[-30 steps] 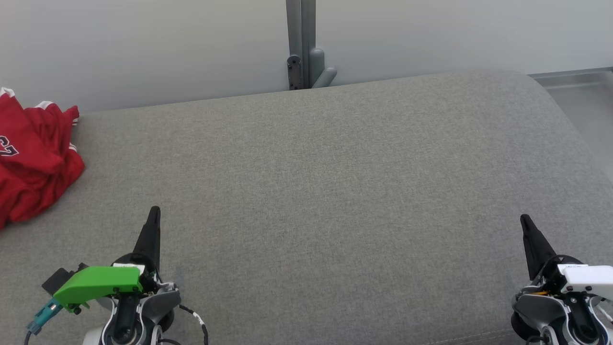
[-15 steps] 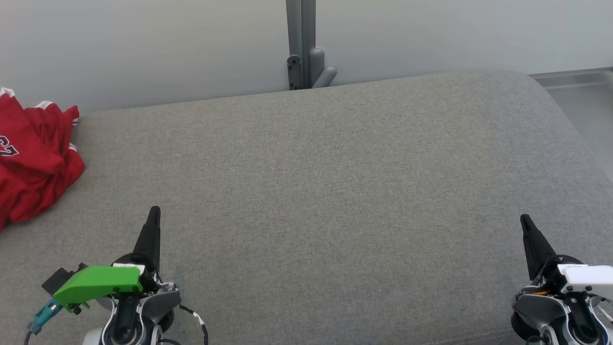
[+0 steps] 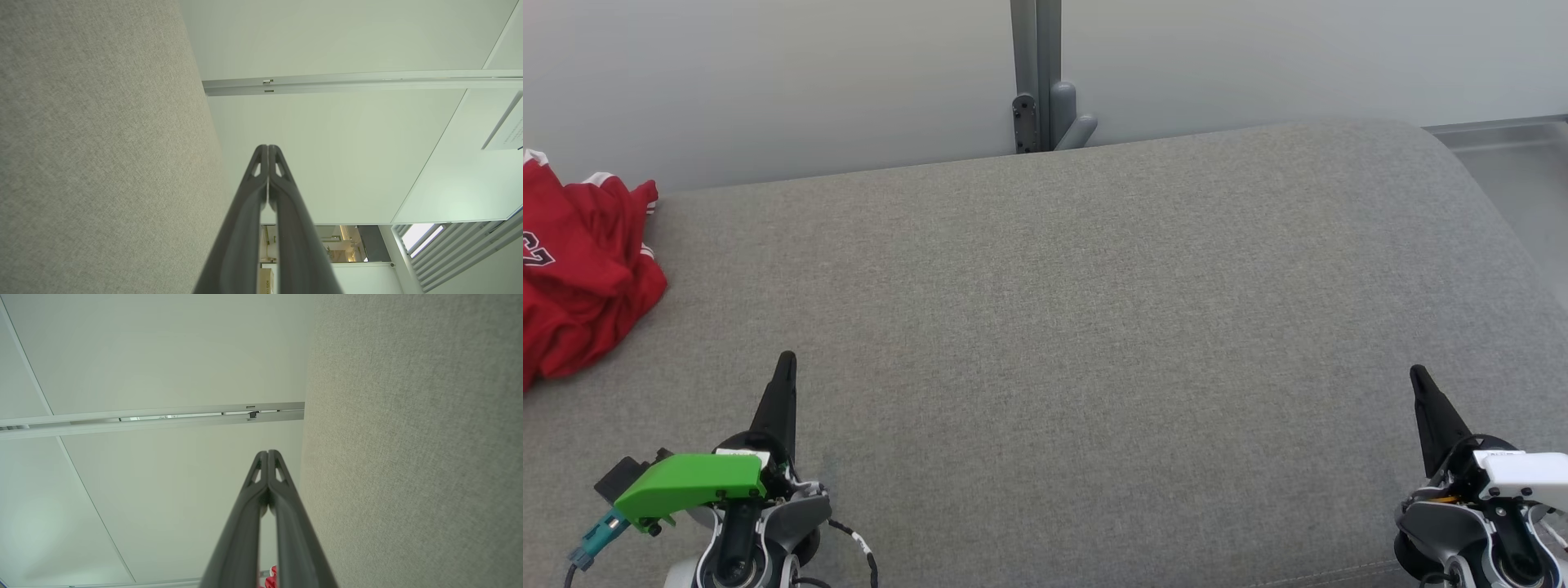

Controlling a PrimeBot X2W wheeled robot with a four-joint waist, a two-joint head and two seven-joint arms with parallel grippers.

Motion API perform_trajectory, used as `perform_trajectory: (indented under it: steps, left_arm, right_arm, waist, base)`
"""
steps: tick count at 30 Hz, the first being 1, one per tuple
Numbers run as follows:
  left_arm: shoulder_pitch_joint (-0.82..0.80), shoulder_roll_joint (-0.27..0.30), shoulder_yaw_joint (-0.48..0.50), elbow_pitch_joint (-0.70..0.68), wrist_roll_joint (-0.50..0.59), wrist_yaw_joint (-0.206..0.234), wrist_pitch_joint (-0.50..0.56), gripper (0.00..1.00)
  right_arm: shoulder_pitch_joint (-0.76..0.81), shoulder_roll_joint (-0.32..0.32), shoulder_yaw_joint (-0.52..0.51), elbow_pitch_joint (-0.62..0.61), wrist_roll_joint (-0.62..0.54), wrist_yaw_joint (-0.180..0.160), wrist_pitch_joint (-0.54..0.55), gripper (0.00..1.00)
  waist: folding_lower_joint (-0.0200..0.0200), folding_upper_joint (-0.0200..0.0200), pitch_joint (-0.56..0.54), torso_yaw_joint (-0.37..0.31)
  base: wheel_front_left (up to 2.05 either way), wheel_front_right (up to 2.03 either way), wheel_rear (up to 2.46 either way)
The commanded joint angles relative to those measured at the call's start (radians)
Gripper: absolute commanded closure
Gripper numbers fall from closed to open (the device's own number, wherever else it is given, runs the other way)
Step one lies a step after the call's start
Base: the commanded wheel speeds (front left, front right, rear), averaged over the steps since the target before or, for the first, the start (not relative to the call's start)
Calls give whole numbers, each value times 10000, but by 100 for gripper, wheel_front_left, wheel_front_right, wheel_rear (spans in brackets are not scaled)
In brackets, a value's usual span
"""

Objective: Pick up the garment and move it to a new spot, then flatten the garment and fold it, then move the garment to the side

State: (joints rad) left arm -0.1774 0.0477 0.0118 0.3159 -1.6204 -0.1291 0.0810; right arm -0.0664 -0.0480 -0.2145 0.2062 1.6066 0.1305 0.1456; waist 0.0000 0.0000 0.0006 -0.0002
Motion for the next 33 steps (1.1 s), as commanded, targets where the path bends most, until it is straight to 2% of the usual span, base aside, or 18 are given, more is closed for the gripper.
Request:
perform_trajectory:
  steps: [1, 19, 20, 33]
  left_arm:
    - [-150, 57, 21, -18, -63, -62, 5, 100]
    - [-150, 57, 21, -18, -63, -62, 5, 100]
    - [7, -4, -5, 18, 3, 2, -2, 0]
    - [434, -33, -425, 169, 439, 33, -463, 0]
  right_arm:
    - [-71, -48, -18, 22, 54, 5, 35, 100]
    - [-71, -49, -18, 23, 54, 5, 36, 100]
    - [5, 6, 4, 15, -3, 0, -5, 0]
    - [408, 87, 381, 116, -377, -1, -554, 0]
  waist:
    - [0, 0, 0, 0]
    - [0, 0, 0, 0]
    - [0, 0, 0, 0]
    - [0, 0, -39, 3]
  base:
    - [0, 0, 0]
    - [0, 0, 0]
    - [0, 0, 0]
    - [0, 0, 0]
